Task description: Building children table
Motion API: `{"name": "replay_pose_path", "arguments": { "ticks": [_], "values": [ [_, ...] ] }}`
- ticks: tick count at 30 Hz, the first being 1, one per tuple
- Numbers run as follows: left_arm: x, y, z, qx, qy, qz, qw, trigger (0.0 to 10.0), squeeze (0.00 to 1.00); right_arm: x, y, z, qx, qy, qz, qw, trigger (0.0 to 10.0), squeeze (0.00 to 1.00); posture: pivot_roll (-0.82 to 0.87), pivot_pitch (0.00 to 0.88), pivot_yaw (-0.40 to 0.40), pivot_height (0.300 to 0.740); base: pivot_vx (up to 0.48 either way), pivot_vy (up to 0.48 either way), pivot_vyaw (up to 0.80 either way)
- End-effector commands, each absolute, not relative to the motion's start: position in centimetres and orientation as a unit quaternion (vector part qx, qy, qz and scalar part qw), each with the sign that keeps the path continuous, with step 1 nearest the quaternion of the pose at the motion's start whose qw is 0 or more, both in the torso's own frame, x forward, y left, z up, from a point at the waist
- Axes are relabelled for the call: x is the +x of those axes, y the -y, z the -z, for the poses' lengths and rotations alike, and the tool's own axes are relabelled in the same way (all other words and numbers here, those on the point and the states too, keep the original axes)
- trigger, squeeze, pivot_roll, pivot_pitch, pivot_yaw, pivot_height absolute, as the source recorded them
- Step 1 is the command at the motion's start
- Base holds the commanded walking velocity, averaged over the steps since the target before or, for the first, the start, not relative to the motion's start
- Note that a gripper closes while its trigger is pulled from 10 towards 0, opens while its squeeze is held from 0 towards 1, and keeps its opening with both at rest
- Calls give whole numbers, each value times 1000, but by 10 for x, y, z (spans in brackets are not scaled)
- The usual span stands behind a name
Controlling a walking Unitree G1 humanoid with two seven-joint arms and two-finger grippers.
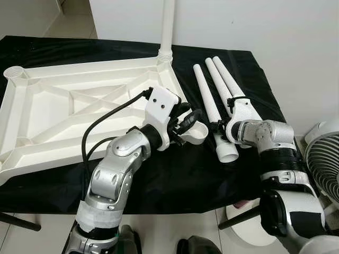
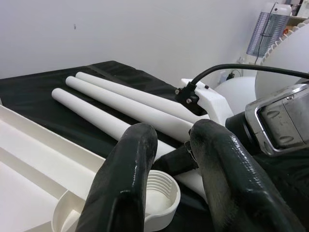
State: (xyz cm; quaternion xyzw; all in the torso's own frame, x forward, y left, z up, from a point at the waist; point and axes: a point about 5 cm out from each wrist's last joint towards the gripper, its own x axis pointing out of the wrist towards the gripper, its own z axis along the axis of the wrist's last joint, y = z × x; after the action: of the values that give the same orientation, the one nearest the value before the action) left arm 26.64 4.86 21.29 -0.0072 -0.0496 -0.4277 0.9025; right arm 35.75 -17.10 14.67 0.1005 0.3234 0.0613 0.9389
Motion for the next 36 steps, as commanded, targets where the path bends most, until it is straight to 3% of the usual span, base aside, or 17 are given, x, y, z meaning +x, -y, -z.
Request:
{"name": "replay_pose_path", "arguments": {
  "ticks": [1,12,13,14,15,25,36],
  "values": [
    [271,-52,-214,-11,48,376,925,10000,0,354,173,-140,113,-331,-58,935,0,0,-58,61,-36,740,0,0,0],
    [275,-55,-217,-12,47,387,921,10000,0,364,185,-187,144,-202,-63,967,0,0,-66,69,-25,740,0,0,0],
    [276,-55,-217,-14,48,387,921,10000,0,365,187,-194,145,-182,-63,970,2039,0,-65,68,-24,740,0,0,0],
    [277,-56,-218,-16,48,387,921,10000,0,365,189,-199,146,-170,-62,973,2039,0,-65,68,-24,740,0,0,0],
    [277,-55,-218,-16,49,388,920,10000,0,366,191,-205,143,-142,-63,977,10000,0,-65,67,-23,740,0,0,0],
    [280,-58,-223,-7,61,385,921,10000,0,360,190,-216,102,-19,-54,993,10000,0,-61,64,-22,740,0,0,0],
    [287,-63,-230,-19,62,410,910,10000,0,332,167,-205,113,98,-167,975,10000,0,-55,67,-14,740,0,0,0]
  ]
}}
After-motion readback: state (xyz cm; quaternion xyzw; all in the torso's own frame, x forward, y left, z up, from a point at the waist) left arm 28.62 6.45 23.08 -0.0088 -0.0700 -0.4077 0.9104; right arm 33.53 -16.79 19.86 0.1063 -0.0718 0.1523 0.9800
